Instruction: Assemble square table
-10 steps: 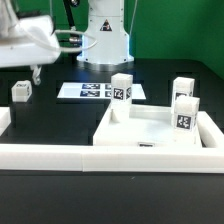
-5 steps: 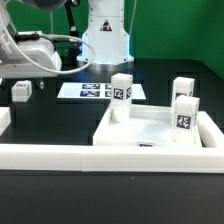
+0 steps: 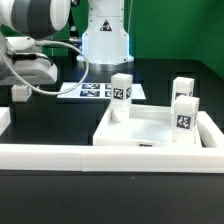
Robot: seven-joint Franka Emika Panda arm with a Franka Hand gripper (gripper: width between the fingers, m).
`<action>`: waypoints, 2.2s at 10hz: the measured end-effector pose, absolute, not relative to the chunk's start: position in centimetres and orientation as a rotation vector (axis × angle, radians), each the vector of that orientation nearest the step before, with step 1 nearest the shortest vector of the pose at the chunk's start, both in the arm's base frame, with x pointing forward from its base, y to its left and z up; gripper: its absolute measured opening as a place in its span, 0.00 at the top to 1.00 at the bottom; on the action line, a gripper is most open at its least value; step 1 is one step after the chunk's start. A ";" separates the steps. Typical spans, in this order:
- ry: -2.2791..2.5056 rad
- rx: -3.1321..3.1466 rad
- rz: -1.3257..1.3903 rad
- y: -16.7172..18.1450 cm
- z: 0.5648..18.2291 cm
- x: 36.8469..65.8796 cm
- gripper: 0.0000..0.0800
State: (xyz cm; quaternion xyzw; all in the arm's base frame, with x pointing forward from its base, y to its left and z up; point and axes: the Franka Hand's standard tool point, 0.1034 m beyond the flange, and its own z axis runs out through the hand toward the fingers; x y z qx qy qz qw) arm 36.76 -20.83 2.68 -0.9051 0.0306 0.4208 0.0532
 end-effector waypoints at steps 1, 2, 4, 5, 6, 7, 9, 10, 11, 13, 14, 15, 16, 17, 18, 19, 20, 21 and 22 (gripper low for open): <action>0.080 -2.751 1.294 -20.6 2.8 36.3 0.19; 0.080 -2.750 1.296 -20.6 2.7 36.3 0.19; 0.080 -2.750 1.297 -20.6 2.7 36.3 0.19; 0.080 -2.749 1.298 -20.6 2.7 36.3 0.19; 0.081 -2.747 1.300 -20.6 2.6 36.2 0.19; 0.080 -2.737 1.330 -20.9 2.2 35.4 0.19; 0.087 -2.712 1.390 -21.2 0.8 34.2 0.19; 0.085 -2.715 1.385 -21.2 0.9 34.4 0.19; 0.086 -2.714 1.386 -21.2 0.9 34.3 0.19; 0.086 -2.713 1.388 -21.2 0.8 34.3 0.51; 0.086 -2.713 1.388 -21.2 0.8 34.3 0.51; 0.086 -2.713 1.388 -21.2 0.8 34.3 0.64; 0.086 -2.713 1.388 -21.2 0.8 34.3 0.64; 0.087 -2.713 1.388 -21.2 0.8 34.3 0.64; 0.086 -2.713 1.388 -21.2 0.8 34.3 0.64; 0.086 -2.713 1.388 -21.2 0.8 34.3 0.64; 0.087 -2.713 1.388 -21.2 0.8 34.3 0.64; 0.086 -2.713 1.388 -21.2 0.8 34.3 0.64; 0.084 -2.716 1.384 -21.1 0.9 34.4 0.64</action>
Offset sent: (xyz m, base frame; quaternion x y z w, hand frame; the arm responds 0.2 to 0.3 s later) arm 0.0000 0.0000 0.0000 0.0000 0.0000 0.0000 1.0000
